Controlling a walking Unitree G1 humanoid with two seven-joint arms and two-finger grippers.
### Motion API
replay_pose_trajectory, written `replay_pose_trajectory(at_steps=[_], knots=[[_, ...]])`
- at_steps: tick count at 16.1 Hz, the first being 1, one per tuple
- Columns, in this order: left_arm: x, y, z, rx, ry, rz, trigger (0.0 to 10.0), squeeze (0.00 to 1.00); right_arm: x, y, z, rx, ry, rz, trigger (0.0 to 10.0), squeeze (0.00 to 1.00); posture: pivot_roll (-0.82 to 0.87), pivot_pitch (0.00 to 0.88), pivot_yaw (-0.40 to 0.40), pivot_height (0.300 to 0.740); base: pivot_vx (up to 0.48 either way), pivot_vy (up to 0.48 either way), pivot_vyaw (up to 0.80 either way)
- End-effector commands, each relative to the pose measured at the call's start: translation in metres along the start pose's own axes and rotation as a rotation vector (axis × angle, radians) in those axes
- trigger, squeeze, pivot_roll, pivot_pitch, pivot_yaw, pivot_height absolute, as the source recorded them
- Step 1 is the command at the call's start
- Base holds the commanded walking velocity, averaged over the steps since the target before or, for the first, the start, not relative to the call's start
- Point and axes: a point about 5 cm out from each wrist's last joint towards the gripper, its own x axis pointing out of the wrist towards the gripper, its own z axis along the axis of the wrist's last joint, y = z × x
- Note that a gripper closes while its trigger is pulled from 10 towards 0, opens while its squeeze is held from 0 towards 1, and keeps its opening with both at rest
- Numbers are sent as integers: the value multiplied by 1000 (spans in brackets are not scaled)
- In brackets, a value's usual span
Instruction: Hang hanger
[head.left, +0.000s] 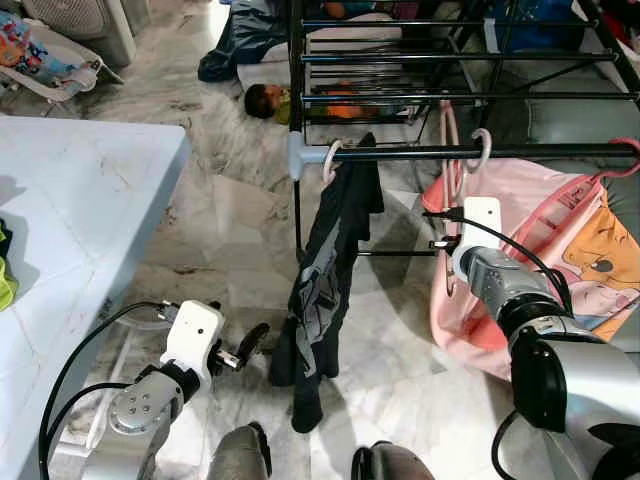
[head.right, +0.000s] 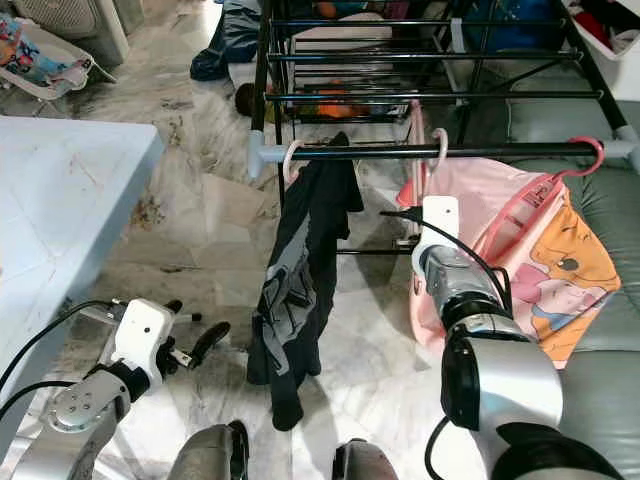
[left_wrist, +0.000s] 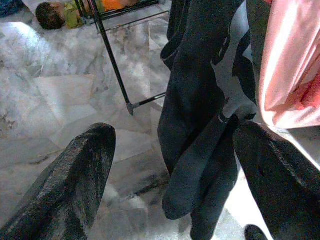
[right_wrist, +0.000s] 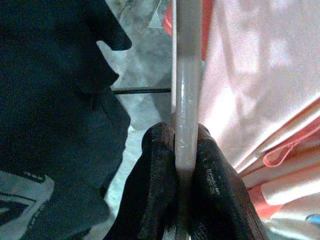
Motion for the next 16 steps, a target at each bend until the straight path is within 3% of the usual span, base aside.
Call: replay_pose_trajectory(at_steps=[1, 5, 9, 12, 16], knots=[[-2, 1, 4, 14, -4, -3, 10000, 0, 0, -3, 8, 49, -19, -18, 10000, 0, 131, 162, 12, 740, 0, 0, 0], [-1, -2, 2, 16, 6, -12, 10000, 0, -1, -2, 23, 73, -60, -8, 10000, 0, 129, 159, 12, 740, 0, 0, 0], [2, -4, 2, 20, 12, -19, 10000, 0, 1, 8, -8, 10, 81, 50, 10000, 0, 127, 149, 7, 740, 0, 0, 0], [3, -5, 2, 22, 14, -18, 10000, 0, 0, 5, -21, -7, 131, 55, 10000, 0, 124, 147, 3, 740, 0, 0, 0], [5, -6, 1, 24, 15, -19, 10000, 0, -1, 3, -33, -102, 173, 76, 10000, 0, 121, 143, 0, 740, 0, 0, 0]])
